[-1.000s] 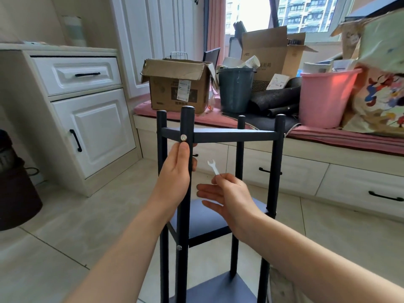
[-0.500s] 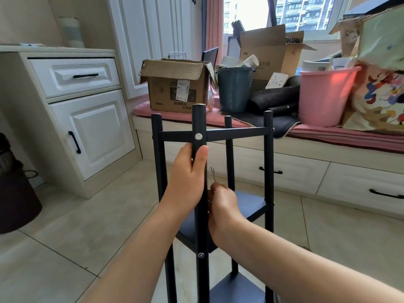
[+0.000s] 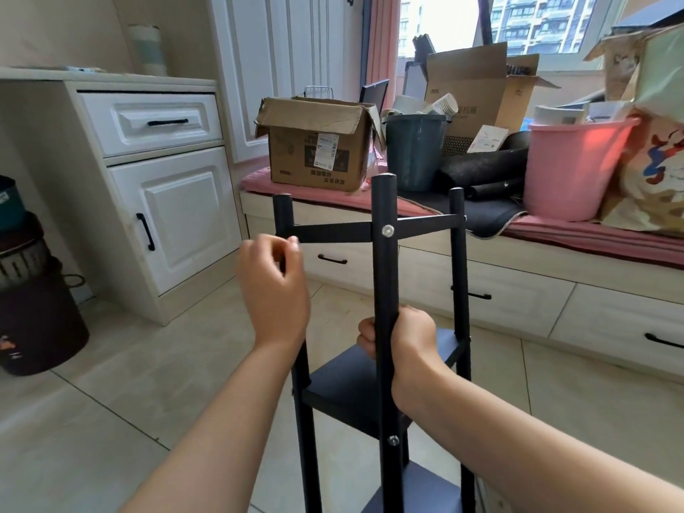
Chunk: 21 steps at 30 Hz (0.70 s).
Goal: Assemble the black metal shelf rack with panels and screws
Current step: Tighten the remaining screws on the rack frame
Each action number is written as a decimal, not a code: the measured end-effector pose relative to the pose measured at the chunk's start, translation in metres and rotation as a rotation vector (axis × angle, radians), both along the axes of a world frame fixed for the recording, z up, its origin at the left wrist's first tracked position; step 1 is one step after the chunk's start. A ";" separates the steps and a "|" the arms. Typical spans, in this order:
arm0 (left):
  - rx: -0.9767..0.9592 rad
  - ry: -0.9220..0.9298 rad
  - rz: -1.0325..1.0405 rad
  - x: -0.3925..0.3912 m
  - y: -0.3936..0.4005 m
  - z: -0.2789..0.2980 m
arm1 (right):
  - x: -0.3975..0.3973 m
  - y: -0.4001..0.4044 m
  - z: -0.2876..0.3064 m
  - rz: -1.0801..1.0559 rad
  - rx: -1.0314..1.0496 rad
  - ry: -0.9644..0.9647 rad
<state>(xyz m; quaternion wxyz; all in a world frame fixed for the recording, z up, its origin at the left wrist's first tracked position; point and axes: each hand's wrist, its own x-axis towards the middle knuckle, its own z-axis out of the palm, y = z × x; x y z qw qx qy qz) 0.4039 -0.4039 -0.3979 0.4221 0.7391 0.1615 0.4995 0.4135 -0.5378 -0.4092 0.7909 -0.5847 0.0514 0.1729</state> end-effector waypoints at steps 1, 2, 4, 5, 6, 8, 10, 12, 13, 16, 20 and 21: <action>-0.037 0.001 0.049 0.003 0.006 -0.003 | 0.000 -0.001 -0.001 0.006 -0.008 -0.012; -0.097 0.015 0.058 0.006 0.012 -0.006 | 0.000 -0.002 -0.001 0.006 -0.010 -0.028; -0.266 0.058 -0.018 0.012 0.021 -0.013 | 0.001 -0.004 -0.001 0.004 0.002 -0.069; -0.355 0.093 -0.086 0.015 0.025 -0.017 | 0.001 -0.004 -0.001 0.007 0.018 -0.087; -0.429 0.145 -0.160 0.017 0.028 -0.020 | 0.002 -0.005 0.000 0.012 0.034 -0.100; -0.554 0.233 -0.316 0.018 0.031 -0.025 | 0.002 -0.007 0.001 0.024 0.051 -0.116; -0.698 0.214 -0.460 0.017 0.033 -0.029 | 0.004 -0.009 0.002 0.030 0.056 -0.134; -0.814 0.175 -0.536 0.016 0.034 -0.030 | 0.006 -0.011 0.003 0.028 0.063 -0.157; -0.850 0.162 -0.547 0.015 0.034 -0.029 | 0.007 -0.013 0.003 0.027 0.067 -0.169; -0.874 0.168 -0.546 0.013 0.030 -0.022 | 0.010 -0.016 0.003 0.023 0.087 -0.197; -0.857 0.154 -0.556 0.007 0.021 -0.008 | 0.018 -0.020 0.001 -0.016 0.125 -0.237; -0.848 0.150 -0.561 0.006 0.020 -0.004 | 0.021 -0.021 0.001 -0.030 0.132 -0.248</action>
